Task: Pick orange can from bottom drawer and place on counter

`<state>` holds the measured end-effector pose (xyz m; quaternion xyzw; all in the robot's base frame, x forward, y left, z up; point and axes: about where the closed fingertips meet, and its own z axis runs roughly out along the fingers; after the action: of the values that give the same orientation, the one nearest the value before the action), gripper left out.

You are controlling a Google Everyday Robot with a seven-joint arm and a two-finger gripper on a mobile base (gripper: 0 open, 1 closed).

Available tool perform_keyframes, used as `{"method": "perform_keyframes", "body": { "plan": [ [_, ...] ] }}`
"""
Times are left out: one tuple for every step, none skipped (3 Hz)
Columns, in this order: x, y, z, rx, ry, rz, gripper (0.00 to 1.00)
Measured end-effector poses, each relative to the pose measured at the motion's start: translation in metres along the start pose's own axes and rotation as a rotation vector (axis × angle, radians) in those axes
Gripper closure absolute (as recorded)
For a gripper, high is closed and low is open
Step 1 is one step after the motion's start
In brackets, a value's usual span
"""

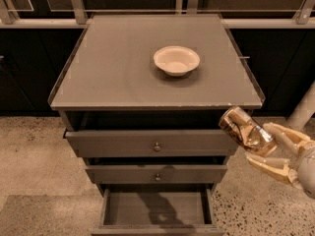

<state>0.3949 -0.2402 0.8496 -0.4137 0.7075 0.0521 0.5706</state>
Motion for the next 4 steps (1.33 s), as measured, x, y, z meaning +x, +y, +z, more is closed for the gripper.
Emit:
{"method": "perform_keyframes", "body": {
  "plan": [
    [-0.015, -0.023, 0.007, 0.005, -0.012, -0.086, 1.0],
    [-0.051, -0.067, 0.026, -0.01, -0.031, -0.199, 1.0],
    [-0.07, -0.109, 0.058, -0.041, -0.031, -0.253, 1.0],
    [-0.073, -0.125, 0.1, -0.096, -0.043, -0.264, 1.0]
  ]
}}
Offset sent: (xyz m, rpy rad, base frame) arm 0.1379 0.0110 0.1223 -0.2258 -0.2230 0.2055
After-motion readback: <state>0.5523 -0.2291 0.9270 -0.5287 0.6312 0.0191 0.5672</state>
